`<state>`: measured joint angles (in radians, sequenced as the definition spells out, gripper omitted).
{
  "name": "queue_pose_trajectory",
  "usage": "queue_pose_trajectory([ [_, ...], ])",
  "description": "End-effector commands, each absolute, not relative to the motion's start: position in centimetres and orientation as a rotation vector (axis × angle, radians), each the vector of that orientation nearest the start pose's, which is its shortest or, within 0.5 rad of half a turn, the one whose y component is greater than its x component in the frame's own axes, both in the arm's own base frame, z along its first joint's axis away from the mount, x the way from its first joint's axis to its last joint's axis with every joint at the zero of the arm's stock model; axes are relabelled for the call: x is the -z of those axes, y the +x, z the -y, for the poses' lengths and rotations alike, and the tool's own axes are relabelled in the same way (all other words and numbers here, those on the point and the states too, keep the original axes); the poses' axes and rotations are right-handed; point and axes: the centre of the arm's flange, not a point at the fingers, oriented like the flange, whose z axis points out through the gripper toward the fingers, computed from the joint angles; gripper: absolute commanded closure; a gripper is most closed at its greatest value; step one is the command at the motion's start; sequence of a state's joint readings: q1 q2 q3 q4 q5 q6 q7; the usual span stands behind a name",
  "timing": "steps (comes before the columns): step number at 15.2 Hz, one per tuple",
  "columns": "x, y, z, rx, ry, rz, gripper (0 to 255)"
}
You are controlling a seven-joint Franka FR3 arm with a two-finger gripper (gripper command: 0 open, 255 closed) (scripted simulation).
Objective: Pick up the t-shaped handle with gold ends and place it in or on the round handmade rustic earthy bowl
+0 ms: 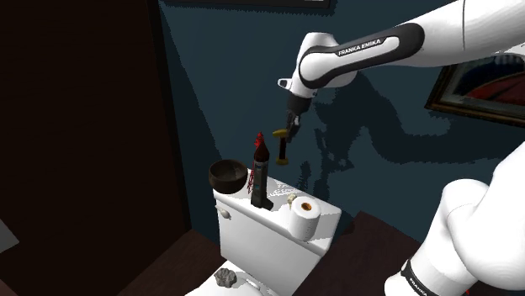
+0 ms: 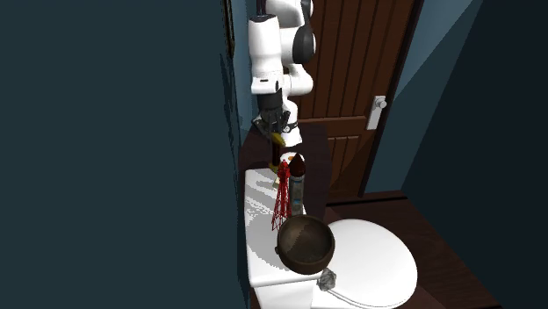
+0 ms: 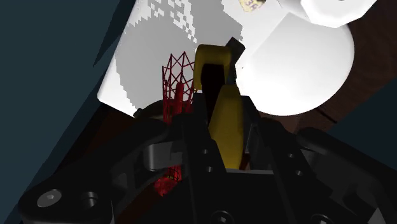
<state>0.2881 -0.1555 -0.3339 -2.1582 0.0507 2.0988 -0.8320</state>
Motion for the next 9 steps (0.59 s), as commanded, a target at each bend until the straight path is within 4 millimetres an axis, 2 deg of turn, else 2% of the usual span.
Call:
queue_pose_trajectory([
  [1,-47.4,53.9,1.2,0.184,-2.863,1.151,255],
  [9,-49.0,62.9,-4.0,0.184,-2.863,1.151,255],
])
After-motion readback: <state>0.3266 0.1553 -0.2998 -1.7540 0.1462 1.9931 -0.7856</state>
